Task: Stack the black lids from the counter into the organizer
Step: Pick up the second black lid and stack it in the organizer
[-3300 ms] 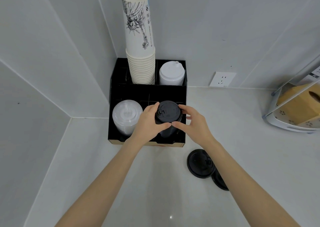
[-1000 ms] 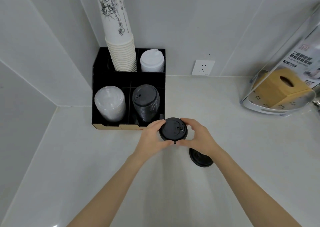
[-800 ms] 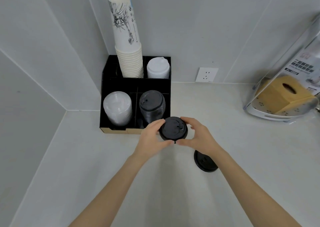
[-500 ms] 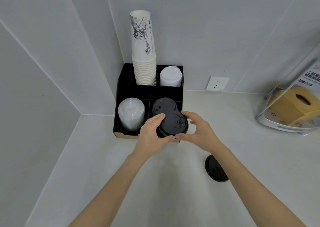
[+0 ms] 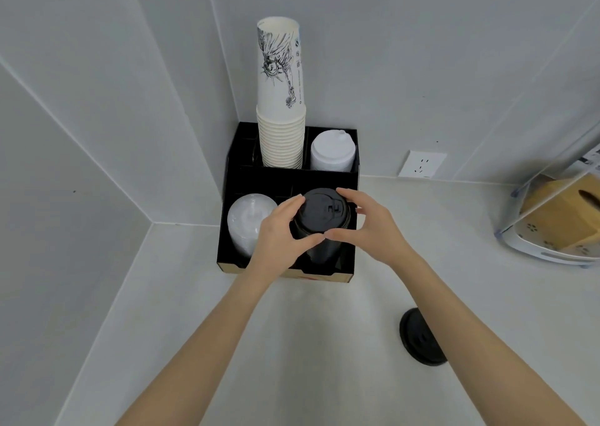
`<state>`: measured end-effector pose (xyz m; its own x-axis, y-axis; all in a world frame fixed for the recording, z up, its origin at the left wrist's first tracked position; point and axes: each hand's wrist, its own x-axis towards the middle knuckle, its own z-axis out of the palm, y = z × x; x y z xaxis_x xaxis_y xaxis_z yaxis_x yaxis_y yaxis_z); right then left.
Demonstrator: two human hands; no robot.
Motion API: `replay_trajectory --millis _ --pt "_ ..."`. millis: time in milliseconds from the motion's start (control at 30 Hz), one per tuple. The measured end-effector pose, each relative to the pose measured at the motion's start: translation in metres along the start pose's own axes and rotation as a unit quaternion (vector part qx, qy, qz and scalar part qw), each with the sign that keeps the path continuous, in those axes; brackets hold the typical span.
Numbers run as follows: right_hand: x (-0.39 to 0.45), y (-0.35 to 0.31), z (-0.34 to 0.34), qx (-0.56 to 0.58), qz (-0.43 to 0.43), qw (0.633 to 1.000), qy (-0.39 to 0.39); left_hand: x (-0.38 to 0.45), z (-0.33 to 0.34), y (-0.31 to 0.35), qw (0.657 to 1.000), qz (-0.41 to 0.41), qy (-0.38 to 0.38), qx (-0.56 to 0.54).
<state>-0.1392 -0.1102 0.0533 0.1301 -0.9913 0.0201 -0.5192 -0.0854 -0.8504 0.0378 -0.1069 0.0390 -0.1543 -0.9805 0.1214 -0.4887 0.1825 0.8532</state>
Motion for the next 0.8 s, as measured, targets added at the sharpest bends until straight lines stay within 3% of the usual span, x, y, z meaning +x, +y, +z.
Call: replay_trajectory --millis 800 --pt "0.01 0.031 0.01 0.021 0.056 0.997 -0.038 0.014 0.018 -0.016 0.999 -0.025 -0.017 0.025"
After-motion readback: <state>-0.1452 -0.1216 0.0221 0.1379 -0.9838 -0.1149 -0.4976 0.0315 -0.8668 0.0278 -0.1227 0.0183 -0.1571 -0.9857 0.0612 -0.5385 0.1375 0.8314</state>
